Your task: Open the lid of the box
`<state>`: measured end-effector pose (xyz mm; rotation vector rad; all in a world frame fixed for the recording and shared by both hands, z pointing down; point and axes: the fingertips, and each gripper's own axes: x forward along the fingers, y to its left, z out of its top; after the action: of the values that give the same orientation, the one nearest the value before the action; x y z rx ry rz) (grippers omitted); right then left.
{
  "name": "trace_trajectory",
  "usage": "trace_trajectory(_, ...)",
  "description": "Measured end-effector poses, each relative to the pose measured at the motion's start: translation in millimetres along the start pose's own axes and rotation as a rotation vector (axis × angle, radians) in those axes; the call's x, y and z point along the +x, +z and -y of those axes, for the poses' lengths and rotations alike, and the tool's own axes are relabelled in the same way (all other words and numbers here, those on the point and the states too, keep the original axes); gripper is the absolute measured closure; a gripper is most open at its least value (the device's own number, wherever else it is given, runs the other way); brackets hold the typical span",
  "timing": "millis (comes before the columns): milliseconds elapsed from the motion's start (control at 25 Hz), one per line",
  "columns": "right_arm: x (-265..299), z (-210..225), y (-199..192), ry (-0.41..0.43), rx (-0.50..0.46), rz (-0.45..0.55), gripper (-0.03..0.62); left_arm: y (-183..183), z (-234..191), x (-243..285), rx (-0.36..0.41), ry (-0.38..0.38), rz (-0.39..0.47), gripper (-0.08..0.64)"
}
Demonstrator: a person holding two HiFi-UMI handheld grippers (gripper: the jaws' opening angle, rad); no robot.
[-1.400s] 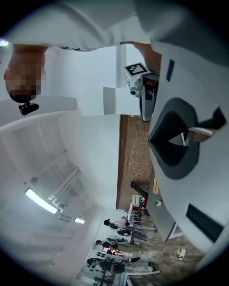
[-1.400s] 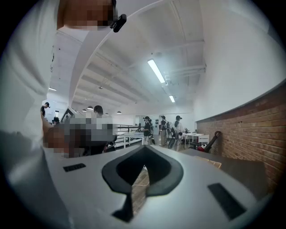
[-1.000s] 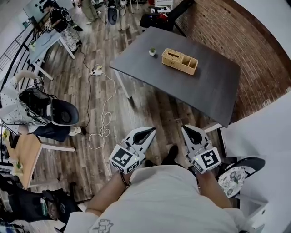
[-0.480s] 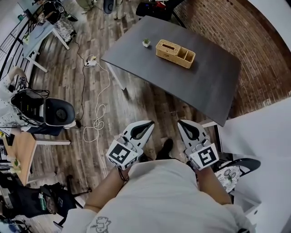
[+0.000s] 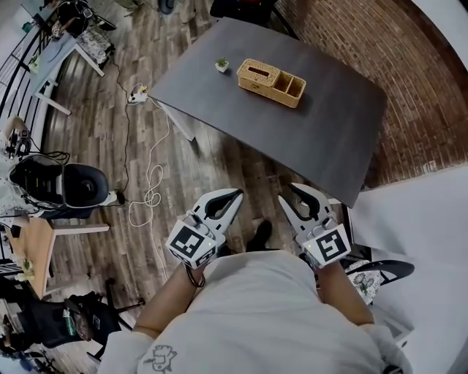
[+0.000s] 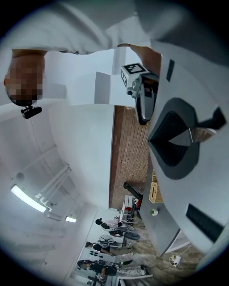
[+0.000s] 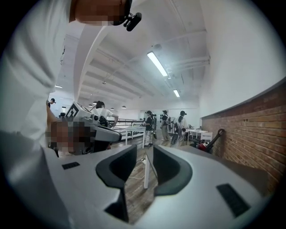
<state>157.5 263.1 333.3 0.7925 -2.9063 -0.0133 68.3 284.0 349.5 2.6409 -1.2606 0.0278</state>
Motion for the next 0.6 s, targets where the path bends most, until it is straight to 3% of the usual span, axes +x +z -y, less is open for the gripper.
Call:
trace_trajectory(240, -4, 42, -10, 0.012, -0.001, 0.000, 0.422, 4, -3, 39, 0.011, 0.011, -0.011, 0.549)
trace_trajectory(600, -12, 76, -12, 0.034, 0.002, 0.011, 0.393, 15, -2, 76, 0.037, 0.021, -0.013, 0.549)
